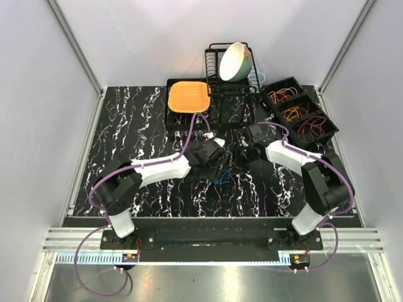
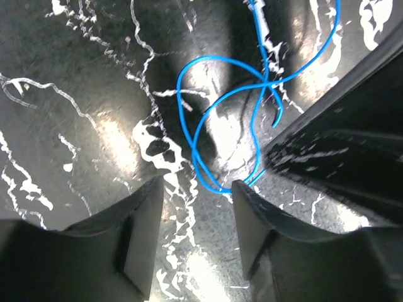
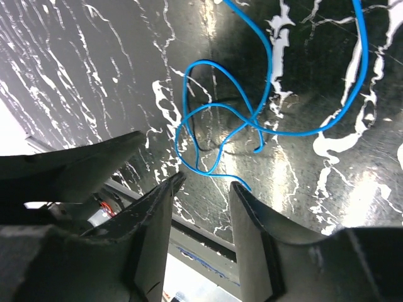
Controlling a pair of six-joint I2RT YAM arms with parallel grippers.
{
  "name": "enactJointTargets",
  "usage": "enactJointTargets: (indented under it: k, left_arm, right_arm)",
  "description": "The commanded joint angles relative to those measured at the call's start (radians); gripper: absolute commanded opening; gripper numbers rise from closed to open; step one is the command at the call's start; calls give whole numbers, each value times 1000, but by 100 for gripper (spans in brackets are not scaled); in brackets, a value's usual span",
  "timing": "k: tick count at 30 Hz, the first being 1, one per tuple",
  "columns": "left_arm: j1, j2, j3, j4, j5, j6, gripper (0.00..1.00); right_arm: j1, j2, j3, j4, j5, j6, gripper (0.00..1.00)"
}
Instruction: Untangle the cables
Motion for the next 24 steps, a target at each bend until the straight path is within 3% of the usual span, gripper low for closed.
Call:
enactJointTargets:
  k: [1, 10, 19, 24]
  left_arm:
    - [-3, -102, 11, -18, -20, -5, 57]
    - [24, -265, 86, -254, -164, 20, 66]
    - [152, -569, -1, -406, -230, 89, 71]
    - [172, -736, -67, -438, -285, 132, 74]
  right_arm:
    - [6, -39, 33, -34, 33, -12, 48]
    - [28, -46, 32, -68, 98, 11, 52]
    - [125, 23, 99, -103, 200, 27, 55]
    - [166, 99, 161, -125, 242, 20, 65]
